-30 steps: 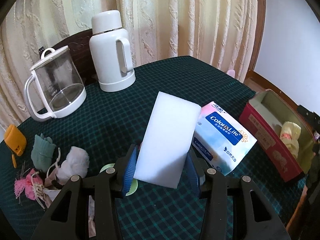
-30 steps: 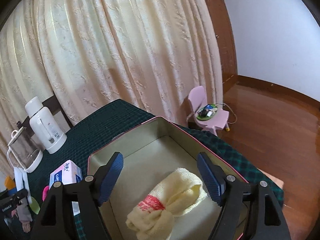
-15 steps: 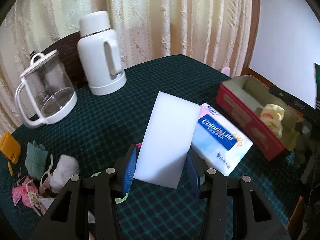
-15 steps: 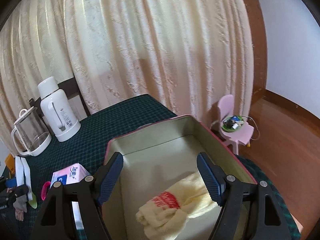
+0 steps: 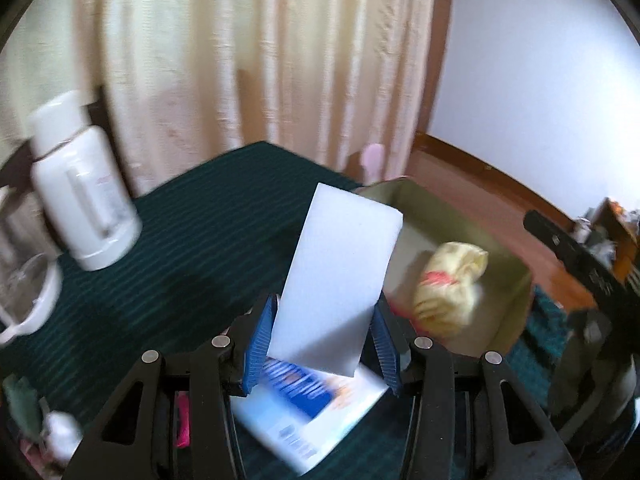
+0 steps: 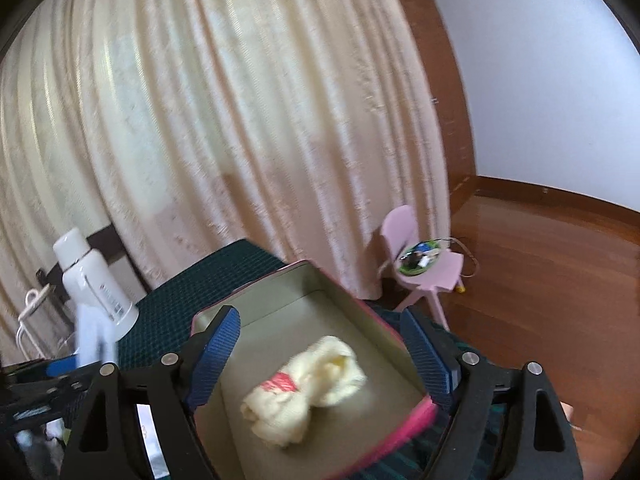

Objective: Organize soft objects
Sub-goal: 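Lower the white sponge into the tin box and open the left gripper, then move both grippers back over the table toward the remaining items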

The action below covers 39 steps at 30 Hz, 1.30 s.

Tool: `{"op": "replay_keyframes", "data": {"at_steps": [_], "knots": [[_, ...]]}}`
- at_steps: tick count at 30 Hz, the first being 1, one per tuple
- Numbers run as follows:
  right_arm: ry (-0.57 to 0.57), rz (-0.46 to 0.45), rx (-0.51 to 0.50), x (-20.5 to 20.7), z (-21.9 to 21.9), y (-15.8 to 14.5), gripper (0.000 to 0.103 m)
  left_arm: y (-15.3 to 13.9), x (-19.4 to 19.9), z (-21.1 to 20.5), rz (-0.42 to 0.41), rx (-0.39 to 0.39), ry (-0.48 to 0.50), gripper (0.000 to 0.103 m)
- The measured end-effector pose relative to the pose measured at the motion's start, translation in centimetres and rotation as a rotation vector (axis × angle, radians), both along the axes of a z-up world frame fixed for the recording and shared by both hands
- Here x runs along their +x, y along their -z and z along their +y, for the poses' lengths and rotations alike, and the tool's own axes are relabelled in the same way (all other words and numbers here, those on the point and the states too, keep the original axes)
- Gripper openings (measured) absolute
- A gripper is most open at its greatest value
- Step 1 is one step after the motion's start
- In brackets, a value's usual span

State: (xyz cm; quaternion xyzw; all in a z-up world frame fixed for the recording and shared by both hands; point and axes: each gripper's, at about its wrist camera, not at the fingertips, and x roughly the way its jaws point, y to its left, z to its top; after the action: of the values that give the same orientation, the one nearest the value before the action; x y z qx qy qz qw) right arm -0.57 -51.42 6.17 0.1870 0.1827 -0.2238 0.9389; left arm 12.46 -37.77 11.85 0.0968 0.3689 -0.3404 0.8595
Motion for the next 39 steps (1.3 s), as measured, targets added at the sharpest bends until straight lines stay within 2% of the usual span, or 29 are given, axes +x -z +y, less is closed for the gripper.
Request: {"op": "replay_keyframes", "data": {"at_steps": [3,9,10,11,12,13,15,18,25,33,39], "knots": [[0.037,-0.009,0.026,-1.4,-0.6,0.1,0.086,0.7,0.5,-3.2,0.048,-0.013,0.063,0.048],[0.060,0.022,0.080,-2.2,-1.1,1.3,0.086,1.8,0.8,-8.1,0.082,-0.008,0.153,0.050],[0.060,0.026,0.087,-2.2,-1.1,1.5,0.086,2.0,0.8,-8.7,0.088,-0.004,0.164,0.057],[0.056,0.031,0.098,-2.1,-1.1,1.8,0.086,2.2,0.8,-9.1,0.094,-0.001,0.173,0.072],[0.050,0.037,0.104,-1.9,-1.1,2.0,0.086,2.3,0.8,-9.6,0.101,0.001,0.178,0.079],[0.048,0.040,0.107,-2.1,-0.9,2.1,0.086,2.4,0.7,-9.7,0.105,0.001,0.174,0.084],[0.035,0.047,0.113,-1.7,-0.7,2.3,0.086,2.3,0.7,-9.4,0.107,-0.011,0.164,0.084],[0.020,0.048,0.122,-1.7,-0.3,2.6,0.086,2.1,0.8,-7.9,0.113,-0.011,0.138,0.084],[-0.017,0.047,0.149,-1.1,0.3,3.0,0.086,0.4,1.4,-1.8,0.033,-0.031,-0.020,0.084],[-0.095,0.047,0.132,0.0,3.1,2.3,0.086,-1.0,2.0,5.2,-0.012,-0.035,-0.181,0.084],[-0.164,0.050,0.107,1.2,5.6,1.6,0.086,-0.8,2.3,10.0,-0.014,-0.034,-0.270,0.084]]}}
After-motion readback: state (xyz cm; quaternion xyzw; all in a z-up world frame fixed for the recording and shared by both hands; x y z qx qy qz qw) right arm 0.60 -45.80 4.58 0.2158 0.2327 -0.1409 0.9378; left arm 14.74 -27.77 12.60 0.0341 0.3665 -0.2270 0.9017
